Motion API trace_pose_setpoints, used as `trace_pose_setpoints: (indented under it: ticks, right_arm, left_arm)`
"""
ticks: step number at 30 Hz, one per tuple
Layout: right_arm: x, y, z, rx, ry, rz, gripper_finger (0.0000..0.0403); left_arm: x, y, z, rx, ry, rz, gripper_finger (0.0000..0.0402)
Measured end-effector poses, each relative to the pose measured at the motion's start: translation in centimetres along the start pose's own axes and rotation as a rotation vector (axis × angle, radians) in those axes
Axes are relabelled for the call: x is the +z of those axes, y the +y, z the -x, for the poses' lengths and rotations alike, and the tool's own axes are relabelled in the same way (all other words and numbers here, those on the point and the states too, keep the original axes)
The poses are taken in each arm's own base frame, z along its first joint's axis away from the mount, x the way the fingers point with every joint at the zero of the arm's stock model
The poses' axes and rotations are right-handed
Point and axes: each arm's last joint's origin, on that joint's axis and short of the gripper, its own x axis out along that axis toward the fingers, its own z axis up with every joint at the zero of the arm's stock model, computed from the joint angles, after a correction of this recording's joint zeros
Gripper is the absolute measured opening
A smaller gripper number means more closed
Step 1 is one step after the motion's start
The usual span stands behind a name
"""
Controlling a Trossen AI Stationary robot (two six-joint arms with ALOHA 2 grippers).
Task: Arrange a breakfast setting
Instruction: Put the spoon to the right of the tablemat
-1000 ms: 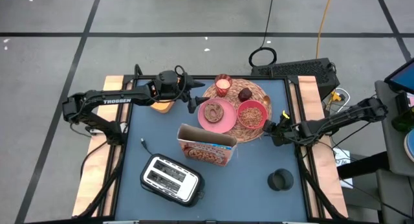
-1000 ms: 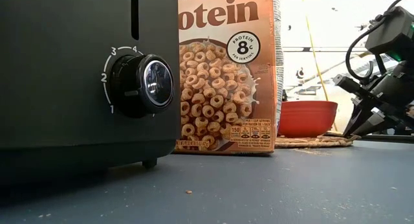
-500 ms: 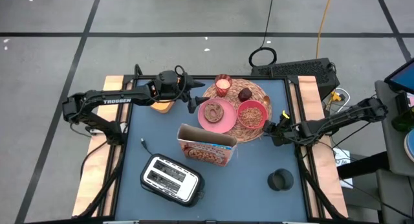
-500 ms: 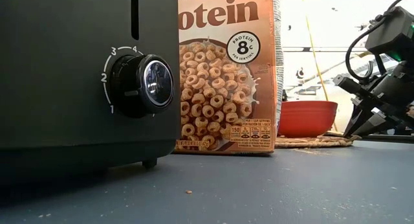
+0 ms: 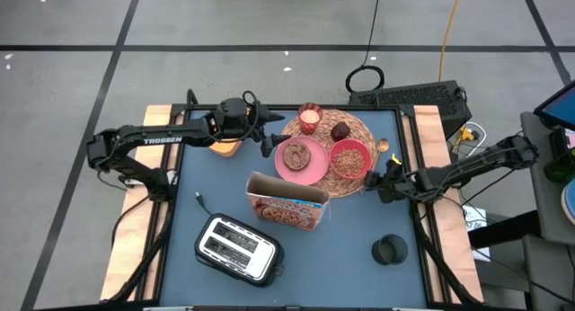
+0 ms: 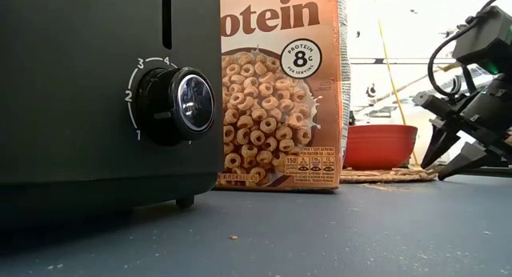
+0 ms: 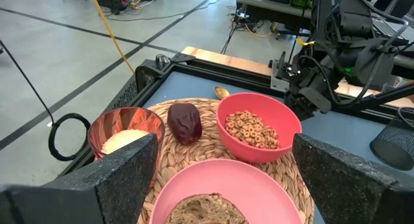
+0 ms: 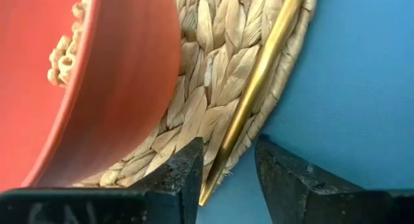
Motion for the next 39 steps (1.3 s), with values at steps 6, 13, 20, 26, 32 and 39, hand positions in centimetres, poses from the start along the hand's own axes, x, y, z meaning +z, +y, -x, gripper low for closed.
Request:
trace_pose_setpoints:
  ticks: [6,13,20,26,32,39]
  right_arm:
    - [-0.1,0.0,0.1,-0.003,0.039,0.025,0.0131]
    - [-0.1,0.0,0.1,-0.006,0.058,0.028,0.0116]
    - [-0.3,-0.2,0.2,-0.036,0.151,0.059,0.0086]
    - [-0.2,-0.5,0.6,-0.046,0.229,0.052,0.0057]
    - [-0.2,-0.9,1.0,-0.064,0.317,0.053,0.0025]
    - [-0.1,-1.2,1.1,-0.094,0.322,0.064,0.0004]
  left_arm:
    - [0.0,0.0,0.0,0.000,0.000,0.000,0.0363]
    - [0.0,0.0,0.0,0.000,0.000,0.000,0.0363]
    - [0.0,0.0,0.0,0.000,0.000,0.000,0.0363]
    - [0.0,0.0,0.0,0.000,0.005,0.002,0.0363]
    - [-0.1,0.0,0.0,0.000,0.008,0.002,0.0363]
    - [-0.1,0.0,0.0,0.000,0.009,0.002,0.0363]
